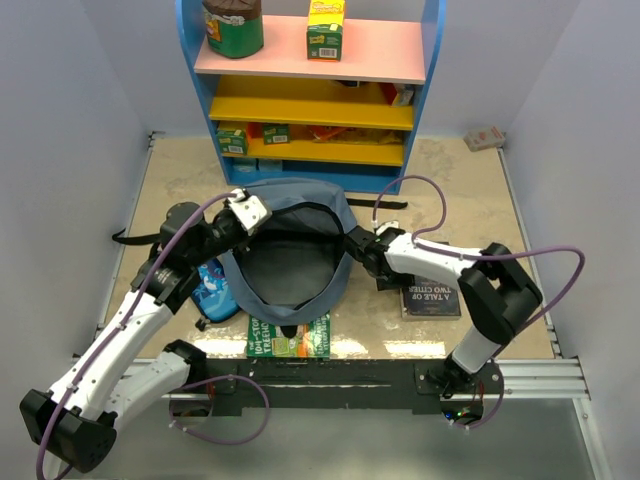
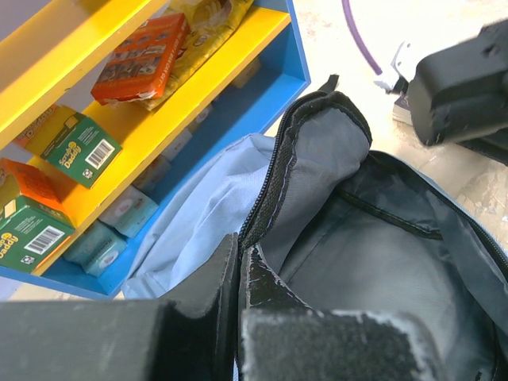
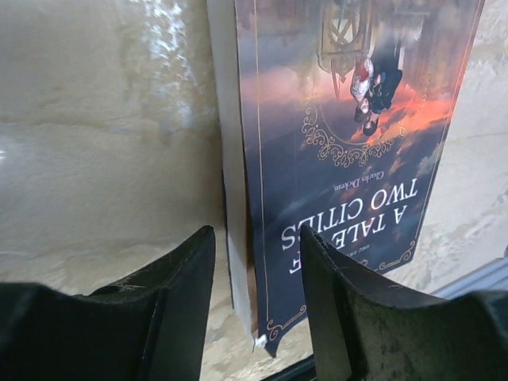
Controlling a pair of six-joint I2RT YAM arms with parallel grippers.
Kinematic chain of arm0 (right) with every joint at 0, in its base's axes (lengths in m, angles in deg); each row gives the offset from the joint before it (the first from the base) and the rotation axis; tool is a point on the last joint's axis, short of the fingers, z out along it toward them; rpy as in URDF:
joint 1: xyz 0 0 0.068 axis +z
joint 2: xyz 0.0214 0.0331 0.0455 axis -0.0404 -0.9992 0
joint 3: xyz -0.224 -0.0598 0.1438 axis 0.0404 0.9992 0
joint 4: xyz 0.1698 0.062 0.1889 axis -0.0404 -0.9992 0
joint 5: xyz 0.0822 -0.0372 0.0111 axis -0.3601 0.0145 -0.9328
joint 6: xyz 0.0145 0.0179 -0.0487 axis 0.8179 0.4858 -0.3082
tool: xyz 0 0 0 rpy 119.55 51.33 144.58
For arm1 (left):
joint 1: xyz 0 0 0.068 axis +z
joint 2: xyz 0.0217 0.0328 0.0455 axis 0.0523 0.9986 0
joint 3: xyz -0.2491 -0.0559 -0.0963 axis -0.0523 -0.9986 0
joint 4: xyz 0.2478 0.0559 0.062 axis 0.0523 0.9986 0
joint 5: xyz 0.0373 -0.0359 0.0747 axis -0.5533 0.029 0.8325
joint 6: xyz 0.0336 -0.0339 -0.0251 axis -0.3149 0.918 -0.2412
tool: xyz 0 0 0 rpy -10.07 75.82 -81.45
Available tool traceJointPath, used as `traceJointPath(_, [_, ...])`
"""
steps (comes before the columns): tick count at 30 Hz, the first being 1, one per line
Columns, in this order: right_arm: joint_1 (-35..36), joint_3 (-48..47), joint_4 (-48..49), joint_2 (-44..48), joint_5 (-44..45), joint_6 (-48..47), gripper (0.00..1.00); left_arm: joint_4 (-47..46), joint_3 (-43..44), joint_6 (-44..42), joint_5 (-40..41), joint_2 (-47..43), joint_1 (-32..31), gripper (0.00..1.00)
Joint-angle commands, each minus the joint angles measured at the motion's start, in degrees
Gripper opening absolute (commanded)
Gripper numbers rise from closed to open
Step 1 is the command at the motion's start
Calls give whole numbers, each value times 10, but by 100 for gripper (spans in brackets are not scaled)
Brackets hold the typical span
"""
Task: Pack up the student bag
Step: Adjust the book at the center of the board.
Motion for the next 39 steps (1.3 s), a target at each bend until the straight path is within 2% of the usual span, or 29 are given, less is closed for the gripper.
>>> traceJointPath(1, [2,-25,-30,-15,48,12,49,-45,2,9,-14,-15,-1,0])
traceJointPath(13, [2,-35,-59,9,74,43,49,-43,3,11,-22,-12,-1,0])
traceJointPath(39, [3,-29,-52,-31,100,60,47,-46,-4,14,-23,-12,-1,0])
